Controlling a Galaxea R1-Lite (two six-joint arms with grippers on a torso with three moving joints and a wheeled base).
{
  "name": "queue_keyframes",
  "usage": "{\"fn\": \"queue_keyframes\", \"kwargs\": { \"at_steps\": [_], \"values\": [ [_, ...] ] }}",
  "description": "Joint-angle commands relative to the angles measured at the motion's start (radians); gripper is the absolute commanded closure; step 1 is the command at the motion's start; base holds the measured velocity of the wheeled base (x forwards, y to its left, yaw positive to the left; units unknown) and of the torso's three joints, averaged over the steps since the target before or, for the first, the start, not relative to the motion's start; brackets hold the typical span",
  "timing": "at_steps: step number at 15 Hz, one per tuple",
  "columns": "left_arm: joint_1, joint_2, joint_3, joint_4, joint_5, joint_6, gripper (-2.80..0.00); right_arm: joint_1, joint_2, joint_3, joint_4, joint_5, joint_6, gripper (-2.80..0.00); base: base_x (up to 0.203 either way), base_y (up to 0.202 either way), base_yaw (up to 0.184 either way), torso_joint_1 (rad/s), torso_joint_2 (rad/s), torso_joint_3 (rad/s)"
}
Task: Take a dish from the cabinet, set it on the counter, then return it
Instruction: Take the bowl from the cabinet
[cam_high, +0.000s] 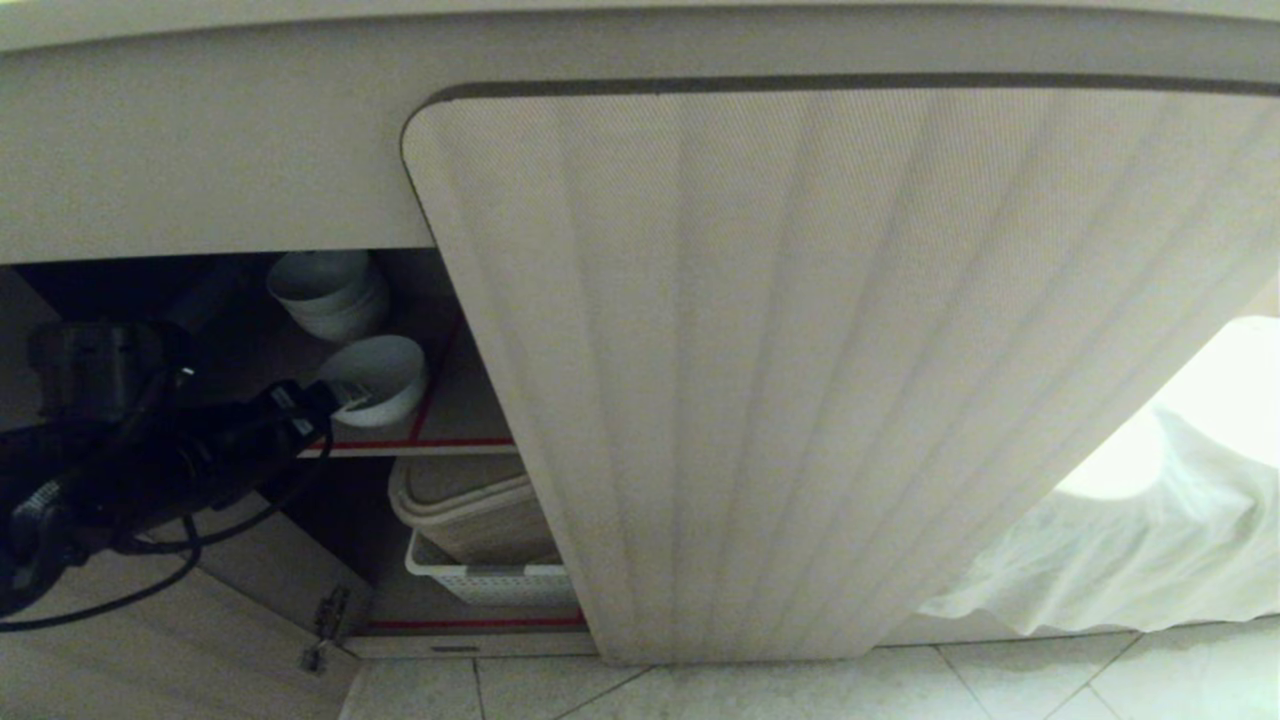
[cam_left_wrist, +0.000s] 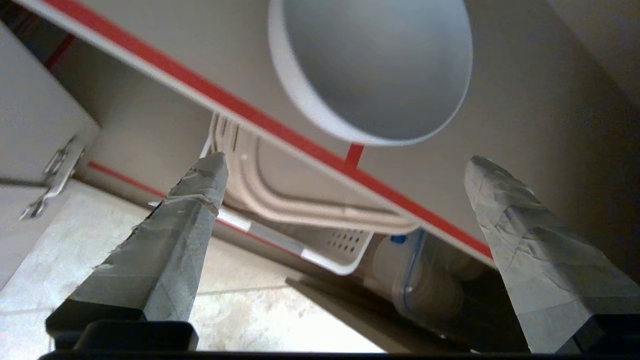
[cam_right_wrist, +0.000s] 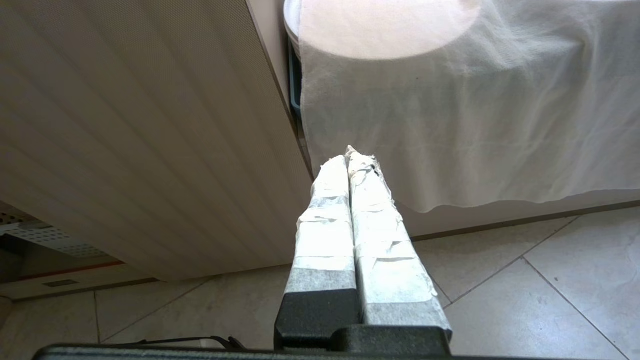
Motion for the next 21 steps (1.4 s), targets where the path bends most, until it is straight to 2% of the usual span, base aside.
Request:
{"fn": "queue_keyframes", "kwargs": {
  "at_steps": [1,4,11,16,21],
  "values": [
    [-0.001,0.035,0.001,-0.036,0.001,-0.003,-2.80,0.000,0.001,0.000,0.000,0.000,0.001,0.00,0.000,0.000,0.000,0.000,0.00,0.000],
    [-0.001,0.058,0.000,-0.076,0.004,-0.003,-2.80,0.000,0.001,0.000,0.000,0.000,0.001,0.00,0.000,0.000,0.000,0.000,0.00,0.000],
    [0.001,0.105,-0.009,-0.081,0.022,-0.006,-2.80,0.000,0.001,0.000,0.000,0.000,0.001,0.00,0.000,0.000,0.000,0.000,0.00,0.000],
    [0.001,0.170,-0.009,-0.191,0.025,-0.006,-2.80,0.000,0.001,0.000,0.000,0.000,0.001,0.00,0.000,0.000,0.000,0.000,0.00,0.000],
    [0.001,0.204,-0.058,-0.191,0.024,-0.007,-2.80,0.000,0.001,0.000,0.000,0.000,0.001,0.00,0.000,0.000,0.000,0.000,0.00,0.000]
  ]
}}
